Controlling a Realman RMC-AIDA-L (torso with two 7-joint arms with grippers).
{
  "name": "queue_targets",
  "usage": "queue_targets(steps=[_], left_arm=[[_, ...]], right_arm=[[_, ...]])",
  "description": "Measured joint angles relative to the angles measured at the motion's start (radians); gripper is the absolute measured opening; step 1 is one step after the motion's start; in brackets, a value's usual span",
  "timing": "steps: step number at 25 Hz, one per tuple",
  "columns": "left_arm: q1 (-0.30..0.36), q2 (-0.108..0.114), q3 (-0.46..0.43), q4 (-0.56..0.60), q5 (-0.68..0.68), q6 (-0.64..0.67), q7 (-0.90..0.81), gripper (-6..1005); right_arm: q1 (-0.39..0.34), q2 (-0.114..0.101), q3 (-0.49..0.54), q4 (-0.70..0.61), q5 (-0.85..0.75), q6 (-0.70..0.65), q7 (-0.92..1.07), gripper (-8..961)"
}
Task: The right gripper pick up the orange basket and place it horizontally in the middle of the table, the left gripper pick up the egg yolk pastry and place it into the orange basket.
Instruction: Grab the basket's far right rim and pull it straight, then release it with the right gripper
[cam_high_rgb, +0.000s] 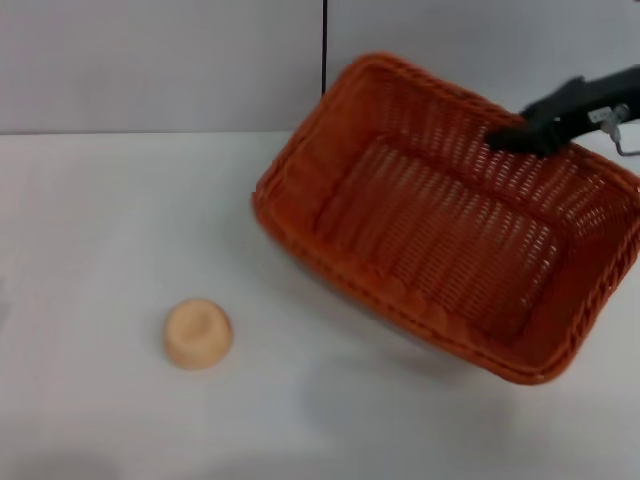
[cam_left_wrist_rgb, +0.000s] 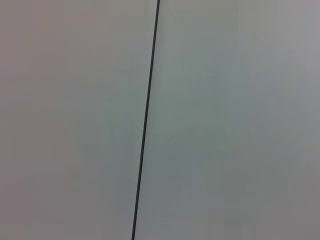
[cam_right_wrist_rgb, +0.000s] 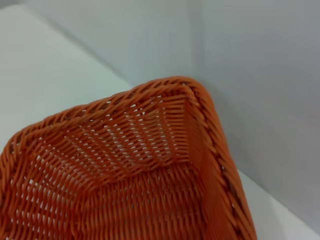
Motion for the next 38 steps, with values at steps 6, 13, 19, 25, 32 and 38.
queue_targets(steps=[6, 13, 19, 25, 32, 38], left_arm=[[0.039, 0.000, 0.001, 0.001, 0.000, 0.040, 0.002, 814], [0.088, -0.002, 0.000, 0.001, -0.001, 0.079, 0.001, 813], [0.100, -0.002, 0.000, 0.001, -0.001, 0.095, -0.004, 813], [0.105, -0.001, -0.001, 0.002, -0.001, 0.107, -0.007, 807], [0.106, 0.001, -0.011, 0.001, -0.001, 0.114, -0.008, 799], [0.098, 0.002, -0.014, 0.001, -0.002, 0.118, -0.009, 793]], right_arm=[[0.064, -0.007, -0.078, 0.040, 0.006, 0.035, -0.175, 150], [0.078, 0.003, -0.229, 0.020, 0.003, 0.019, -0.314, 149], [0.066, 0.036, -0.307, 0.000, 0.007, -0.025, -0.485, 149], [0.055, 0.043, -0.409, -0.003, 0.005, -0.091, -0.506, 153], [0.002, 0.055, -0.518, -0.061, 0.033, -0.148, -0.519, 159], [-0.051, 0.060, -0.628, -0.123, 0.049, -0.224, -0.497, 164]])
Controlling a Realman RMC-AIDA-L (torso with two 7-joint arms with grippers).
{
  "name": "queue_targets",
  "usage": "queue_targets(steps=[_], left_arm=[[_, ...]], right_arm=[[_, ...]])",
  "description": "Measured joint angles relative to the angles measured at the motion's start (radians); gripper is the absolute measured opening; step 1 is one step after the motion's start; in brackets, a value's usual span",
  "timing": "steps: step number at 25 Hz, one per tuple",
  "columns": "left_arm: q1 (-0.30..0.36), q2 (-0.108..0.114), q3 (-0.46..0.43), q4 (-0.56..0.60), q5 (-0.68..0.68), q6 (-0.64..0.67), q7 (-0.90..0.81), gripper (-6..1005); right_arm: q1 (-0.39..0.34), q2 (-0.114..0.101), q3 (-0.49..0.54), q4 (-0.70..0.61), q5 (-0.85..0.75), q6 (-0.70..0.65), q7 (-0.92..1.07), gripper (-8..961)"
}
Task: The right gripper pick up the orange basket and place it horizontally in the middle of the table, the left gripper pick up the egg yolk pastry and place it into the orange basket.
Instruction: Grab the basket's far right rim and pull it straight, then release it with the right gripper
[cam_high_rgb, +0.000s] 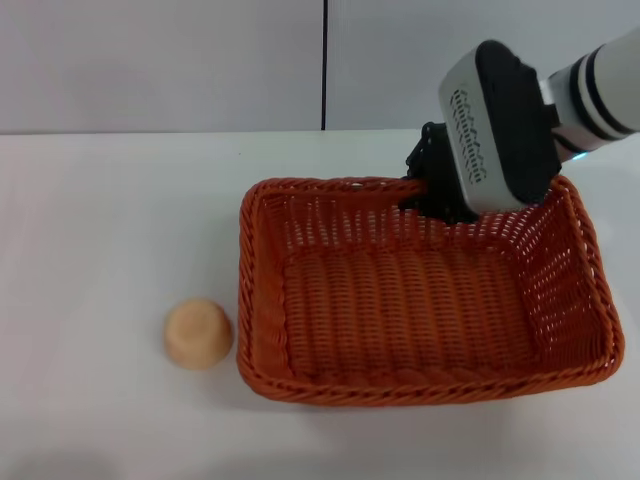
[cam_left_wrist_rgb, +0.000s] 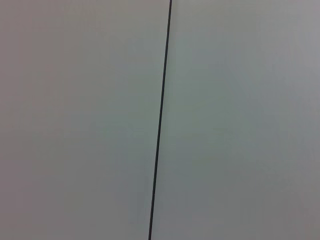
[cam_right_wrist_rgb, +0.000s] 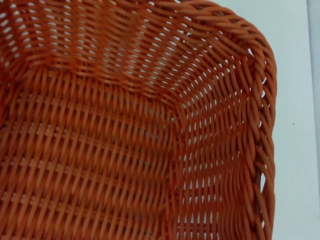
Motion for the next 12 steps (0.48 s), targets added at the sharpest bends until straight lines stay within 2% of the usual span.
queue_targets(steps=[9, 12], left_arm=[[-0.004, 0.000, 0.000, 0.000, 0.000, -0.005, -0.001, 783], [-0.005, 0.000, 0.000, 0.000, 0.000, -0.007, -0.002, 780]], right_arm=[[-0.059, 0.000, -0.050, -0.065, 0.044, -0.035, 0.043, 172], [-0.077, 0.000, -0.057, -0.092, 0.049, -0.036, 0.043, 296]])
